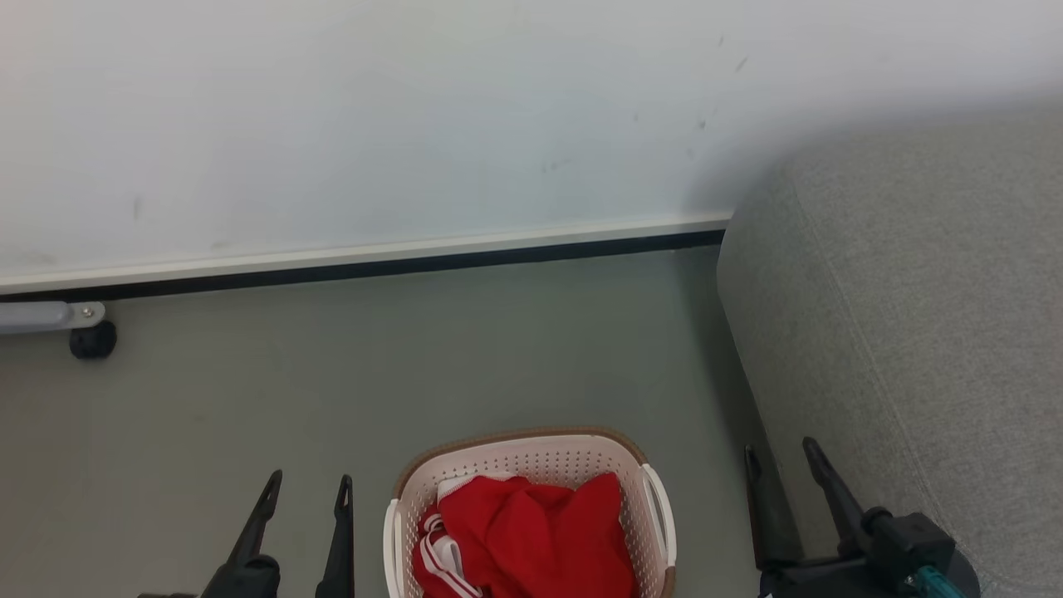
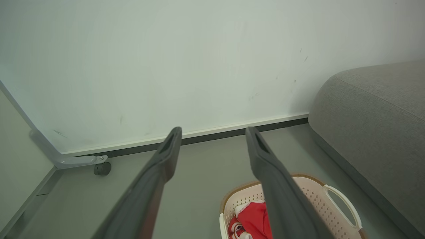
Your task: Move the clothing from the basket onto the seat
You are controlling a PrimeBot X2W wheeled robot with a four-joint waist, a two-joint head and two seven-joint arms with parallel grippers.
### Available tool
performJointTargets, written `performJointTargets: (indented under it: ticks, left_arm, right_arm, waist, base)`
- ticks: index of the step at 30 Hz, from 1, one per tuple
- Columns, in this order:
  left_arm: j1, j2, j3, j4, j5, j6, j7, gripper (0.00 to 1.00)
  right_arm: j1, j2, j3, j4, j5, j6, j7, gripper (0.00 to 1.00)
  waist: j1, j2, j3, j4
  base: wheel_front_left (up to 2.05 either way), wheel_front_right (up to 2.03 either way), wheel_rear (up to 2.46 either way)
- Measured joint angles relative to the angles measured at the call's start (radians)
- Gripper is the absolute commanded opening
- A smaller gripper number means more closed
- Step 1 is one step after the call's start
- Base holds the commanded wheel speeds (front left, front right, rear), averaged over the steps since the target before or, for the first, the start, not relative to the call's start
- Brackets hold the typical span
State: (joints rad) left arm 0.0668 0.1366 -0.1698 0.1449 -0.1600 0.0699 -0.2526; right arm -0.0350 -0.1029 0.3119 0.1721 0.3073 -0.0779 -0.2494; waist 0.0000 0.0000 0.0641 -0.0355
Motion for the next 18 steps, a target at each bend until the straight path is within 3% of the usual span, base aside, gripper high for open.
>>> performJointTargets:
  ticks: [18]
  left_arm:
    - [-0.202, -0.036, -0.098, 0.124, 0.048, -0.045, 0.0, 1.0]
  right_arm:
    - [-0.156, -0.012, -0.103, -0.082, -0.011, -0.011, -0.005, 1.0]
  waist:
    - [0.0002, 0.0001, 0.239, -0.051]
  base:
    - [0.0, 0.0, 0.0]
